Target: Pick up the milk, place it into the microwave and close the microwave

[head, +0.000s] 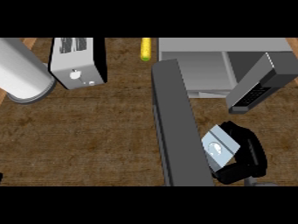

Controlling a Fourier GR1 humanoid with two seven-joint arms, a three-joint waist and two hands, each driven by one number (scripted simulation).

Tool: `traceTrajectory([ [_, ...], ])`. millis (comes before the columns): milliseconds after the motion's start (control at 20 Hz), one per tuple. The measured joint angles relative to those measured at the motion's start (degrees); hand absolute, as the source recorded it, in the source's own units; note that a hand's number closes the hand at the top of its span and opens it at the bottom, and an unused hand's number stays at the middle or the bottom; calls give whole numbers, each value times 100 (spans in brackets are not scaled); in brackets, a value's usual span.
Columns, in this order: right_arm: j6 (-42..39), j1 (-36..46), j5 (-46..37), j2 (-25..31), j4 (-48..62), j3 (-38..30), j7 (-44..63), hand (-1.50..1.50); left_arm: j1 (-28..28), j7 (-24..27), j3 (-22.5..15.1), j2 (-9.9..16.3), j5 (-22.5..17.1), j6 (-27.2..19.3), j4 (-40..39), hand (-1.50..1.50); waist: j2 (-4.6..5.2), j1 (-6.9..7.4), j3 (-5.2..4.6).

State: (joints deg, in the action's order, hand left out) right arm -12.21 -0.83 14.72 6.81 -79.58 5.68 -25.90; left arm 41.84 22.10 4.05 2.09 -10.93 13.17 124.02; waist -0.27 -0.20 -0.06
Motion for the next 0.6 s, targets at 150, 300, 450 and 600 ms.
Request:
traceTrajectory([
  [150,287,-88,-17,-104,-524,57,445,150,-45,-64,117,-17,-70,32,17,-150,11,16,5],
  [300,605,52,-173,-305,-765,175,704,150,64,-26,212,-37,-101,144,24,-150,16,37,7],
  [450,890,302,-350,-460,-859,245,873,150,-15,19,372,-14,-206,248,-131,-150,21,44,10],
  [600,1315,660,-579,-496,-672,319,890,150,-6,69,463,-41,-200,317,-218,-150,22,48,17],
])
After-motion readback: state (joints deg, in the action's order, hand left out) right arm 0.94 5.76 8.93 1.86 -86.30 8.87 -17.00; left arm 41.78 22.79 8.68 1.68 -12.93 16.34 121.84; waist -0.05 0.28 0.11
